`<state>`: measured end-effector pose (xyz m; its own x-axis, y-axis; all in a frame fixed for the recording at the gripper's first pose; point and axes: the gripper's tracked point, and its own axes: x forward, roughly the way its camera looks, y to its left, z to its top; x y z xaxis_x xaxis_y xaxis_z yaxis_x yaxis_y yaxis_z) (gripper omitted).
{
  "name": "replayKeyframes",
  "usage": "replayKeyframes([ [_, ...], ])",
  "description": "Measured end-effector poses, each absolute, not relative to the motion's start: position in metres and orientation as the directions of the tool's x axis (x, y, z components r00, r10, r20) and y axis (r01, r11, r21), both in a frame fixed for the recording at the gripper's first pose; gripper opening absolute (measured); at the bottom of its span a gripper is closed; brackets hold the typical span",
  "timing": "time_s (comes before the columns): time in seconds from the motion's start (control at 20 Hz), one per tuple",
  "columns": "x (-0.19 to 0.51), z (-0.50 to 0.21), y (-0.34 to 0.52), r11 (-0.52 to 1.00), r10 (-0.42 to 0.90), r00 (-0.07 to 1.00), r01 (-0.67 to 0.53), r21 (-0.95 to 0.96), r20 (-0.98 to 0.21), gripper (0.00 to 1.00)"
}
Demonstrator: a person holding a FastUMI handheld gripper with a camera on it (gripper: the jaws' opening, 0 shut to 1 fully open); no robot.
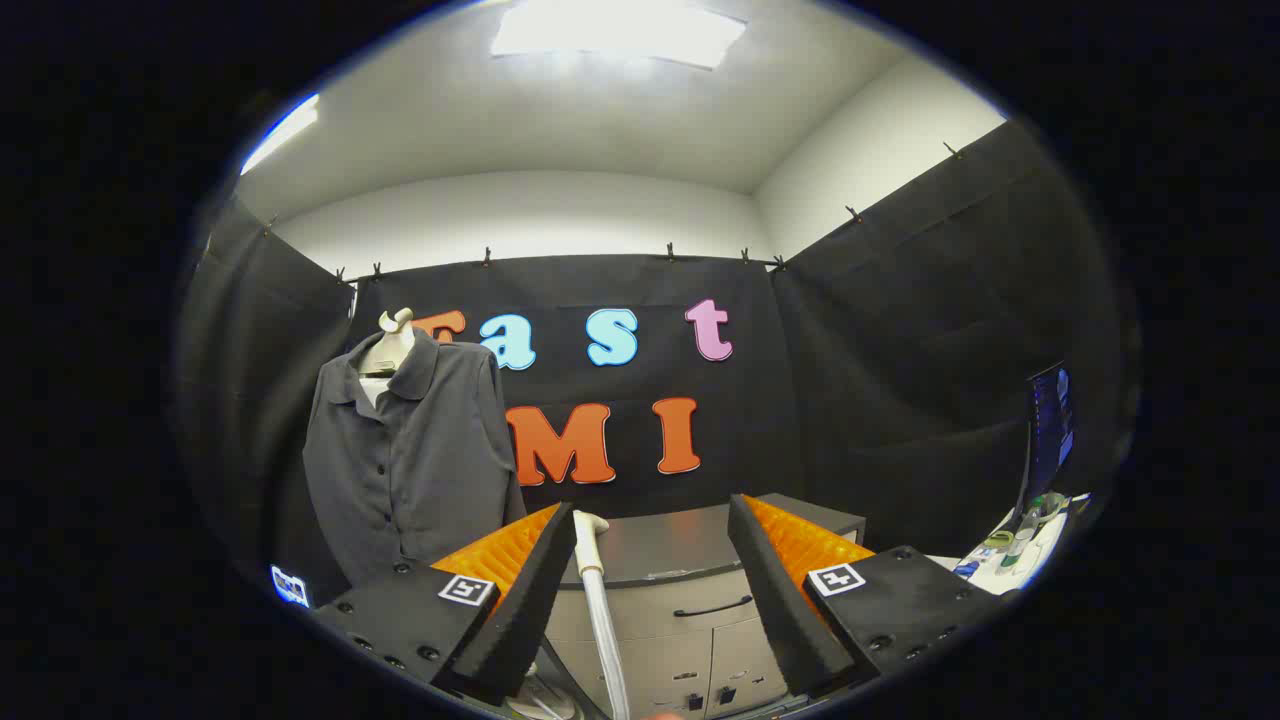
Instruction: Iron the clothes twice with a garment steamer, once on the left side and once on the right side.
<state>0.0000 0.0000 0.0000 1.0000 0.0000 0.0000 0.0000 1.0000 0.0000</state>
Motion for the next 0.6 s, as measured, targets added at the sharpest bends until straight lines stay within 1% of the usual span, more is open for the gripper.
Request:
replayKeyframes([
  [0.6, 0.013, -0.012, 0.003, 1.0, -0.002, 1.0, 0.002, -0.011, -0.023, 0.98],
])
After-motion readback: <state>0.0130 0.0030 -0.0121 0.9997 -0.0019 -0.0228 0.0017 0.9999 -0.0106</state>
